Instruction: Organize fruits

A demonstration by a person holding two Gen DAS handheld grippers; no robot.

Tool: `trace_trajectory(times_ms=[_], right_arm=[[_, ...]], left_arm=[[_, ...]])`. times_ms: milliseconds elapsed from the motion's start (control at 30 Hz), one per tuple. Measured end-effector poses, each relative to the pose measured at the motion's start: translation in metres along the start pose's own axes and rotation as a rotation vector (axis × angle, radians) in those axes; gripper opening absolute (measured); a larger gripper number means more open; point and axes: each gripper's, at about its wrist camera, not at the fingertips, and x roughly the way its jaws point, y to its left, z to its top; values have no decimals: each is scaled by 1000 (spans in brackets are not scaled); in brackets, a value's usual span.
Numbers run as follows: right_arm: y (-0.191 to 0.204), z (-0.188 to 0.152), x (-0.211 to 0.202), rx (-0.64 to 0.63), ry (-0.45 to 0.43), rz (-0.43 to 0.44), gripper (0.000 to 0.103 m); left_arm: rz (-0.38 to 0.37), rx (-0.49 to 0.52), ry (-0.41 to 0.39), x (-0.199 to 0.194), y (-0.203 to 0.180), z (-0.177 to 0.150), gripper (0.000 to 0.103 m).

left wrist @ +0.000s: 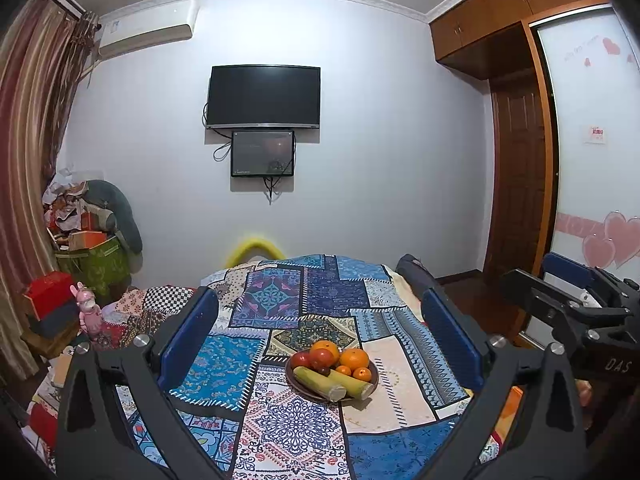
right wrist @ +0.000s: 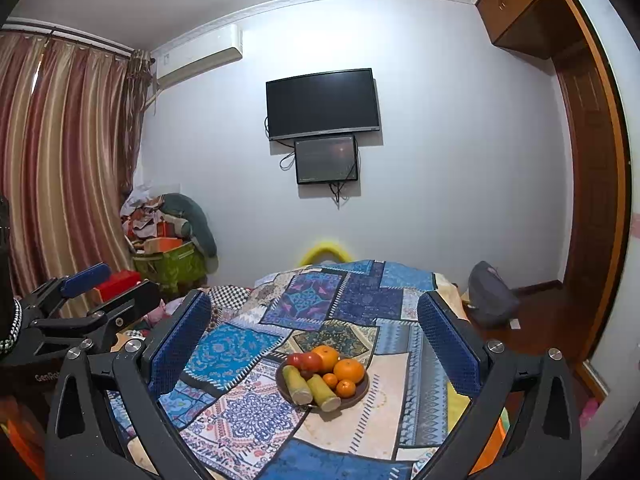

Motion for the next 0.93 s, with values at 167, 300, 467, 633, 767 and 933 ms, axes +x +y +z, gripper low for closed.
trace_trajectory(times_ms=[167,300,467,633,767,933], right_arm=[[1,1,-2,-3,-4,-6,103],[0,3,-3,-1,-5,-14,103],[0,4,-3,0,-3,-17,103],[0,4,-3,-2,0,-21,103],[1,4,-3,-3,3,-19,103],[0,5,-3,-1,3,-20,103]], left_arm=[[-8,-7,4,1,1,1,103],[-21,-7,15,3,0,1,103],[-31,-1,19,3,-1,-1,103],[-37,11,18,2,-5,-1,103],[-35,16,15,2,-8,-1,103],[-36,12,18,3,-8,-1,103]])
